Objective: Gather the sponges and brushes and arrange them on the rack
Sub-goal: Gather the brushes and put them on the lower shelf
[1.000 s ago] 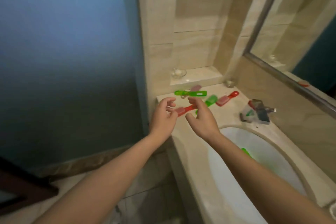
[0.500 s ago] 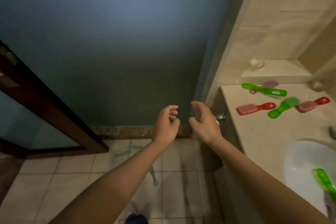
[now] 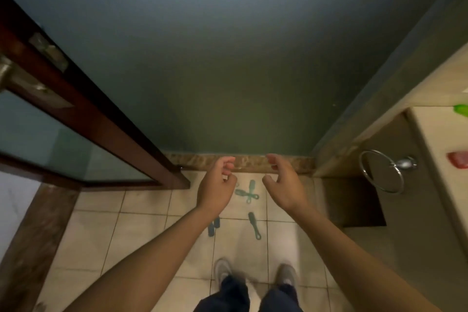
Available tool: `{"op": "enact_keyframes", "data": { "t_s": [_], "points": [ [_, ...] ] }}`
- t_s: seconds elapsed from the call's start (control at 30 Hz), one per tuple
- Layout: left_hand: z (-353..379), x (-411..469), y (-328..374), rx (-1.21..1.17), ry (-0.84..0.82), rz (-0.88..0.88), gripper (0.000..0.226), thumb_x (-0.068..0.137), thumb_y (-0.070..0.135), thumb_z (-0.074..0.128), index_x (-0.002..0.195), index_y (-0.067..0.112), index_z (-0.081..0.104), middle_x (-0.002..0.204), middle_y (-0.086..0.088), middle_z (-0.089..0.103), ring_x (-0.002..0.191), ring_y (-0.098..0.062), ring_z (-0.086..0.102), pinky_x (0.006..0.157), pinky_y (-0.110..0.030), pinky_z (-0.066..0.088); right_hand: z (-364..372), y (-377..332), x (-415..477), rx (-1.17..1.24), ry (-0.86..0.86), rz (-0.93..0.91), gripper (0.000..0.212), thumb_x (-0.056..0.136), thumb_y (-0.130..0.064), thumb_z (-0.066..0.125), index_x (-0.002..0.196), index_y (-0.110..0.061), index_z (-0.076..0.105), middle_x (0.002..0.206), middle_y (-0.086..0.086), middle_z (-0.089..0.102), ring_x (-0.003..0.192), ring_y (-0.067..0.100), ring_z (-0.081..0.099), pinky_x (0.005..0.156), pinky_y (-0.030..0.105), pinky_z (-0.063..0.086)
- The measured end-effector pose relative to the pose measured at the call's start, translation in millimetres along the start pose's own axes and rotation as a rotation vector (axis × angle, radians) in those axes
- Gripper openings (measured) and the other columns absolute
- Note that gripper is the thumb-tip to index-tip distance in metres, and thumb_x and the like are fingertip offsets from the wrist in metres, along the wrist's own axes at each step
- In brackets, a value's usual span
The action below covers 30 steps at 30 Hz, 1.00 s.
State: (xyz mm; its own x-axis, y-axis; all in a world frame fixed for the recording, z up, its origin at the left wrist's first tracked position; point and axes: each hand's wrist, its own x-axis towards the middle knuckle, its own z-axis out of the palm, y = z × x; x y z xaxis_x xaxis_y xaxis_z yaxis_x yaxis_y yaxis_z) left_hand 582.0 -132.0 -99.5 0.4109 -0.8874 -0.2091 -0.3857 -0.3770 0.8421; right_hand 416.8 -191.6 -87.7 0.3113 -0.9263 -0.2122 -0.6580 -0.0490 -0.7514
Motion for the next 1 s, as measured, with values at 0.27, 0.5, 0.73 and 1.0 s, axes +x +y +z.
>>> {"op": "enact_keyframes", "data": {
  "t_s": [0.27, 0.5, 0.73, 1.0],
  "points": [
    [21.9, 39.1, -134.5, 0.023, 0.017, -0.175, 0.045, 0.087, 0.006, 0.053, 0.116, 0.040, 0.050, 0.112, 0.016, 0.056, 0.098, 0.002, 0.054, 0.075, -0.018, 0.047, 109.9, 63.3, 67.9, -0.063, -0.161, 0.049, 0.050, 0.086, -0.017, 0.059, 0.135, -0.024, 0.047, 0.132, -0.005, 0.055, 0.119, 0.012, 0.051, 0.093, 0.029, 0.044],
    [96.4, 100.6, -304.6, 0.053, 0.038, -0.229, 0.046, 0.086, 0.009, 0.057, 0.116, 0.043, 0.048, 0.109, 0.020, 0.054, 0.100, -0.001, 0.054, 0.083, -0.026, 0.049, 256.1, 185.5, 145.8, -0.069, -0.258, 0.023, 0.052, 0.086, -0.018, 0.060, 0.135, -0.026, 0.046, 0.133, -0.005, 0.054, 0.120, 0.016, 0.050, 0.094, 0.035, 0.046],
    [172.3, 176.6, -471.6, 0.162, 0.026, -0.229, 0.044, 0.083, 0.018, 0.063, 0.124, 0.033, 0.053, 0.117, 0.016, 0.052, 0.107, -0.003, 0.052, 0.086, -0.028, 0.048, 399.3, 314.3, 219.7, -0.116, -0.281, -0.031, 0.051, 0.085, -0.018, 0.060, 0.134, -0.023, 0.048, 0.131, -0.003, 0.056, 0.124, 0.017, 0.049, 0.099, 0.035, 0.044],
    [215.5, 248.0, -603.6, 0.374, 0.016, -0.177, 0.049, 0.083, 0.025, 0.066, 0.130, 0.028, 0.052, 0.126, 0.006, 0.054, 0.115, -0.012, 0.052, 0.092, -0.031, 0.047, 516.5, 408.0, 297.4, -0.246, -0.302, -0.092, 0.048, 0.084, -0.022, 0.062, 0.131, -0.021, 0.053, 0.128, 0.001, 0.058, 0.122, 0.023, 0.051, 0.097, 0.036, 0.046]
  ]
}}
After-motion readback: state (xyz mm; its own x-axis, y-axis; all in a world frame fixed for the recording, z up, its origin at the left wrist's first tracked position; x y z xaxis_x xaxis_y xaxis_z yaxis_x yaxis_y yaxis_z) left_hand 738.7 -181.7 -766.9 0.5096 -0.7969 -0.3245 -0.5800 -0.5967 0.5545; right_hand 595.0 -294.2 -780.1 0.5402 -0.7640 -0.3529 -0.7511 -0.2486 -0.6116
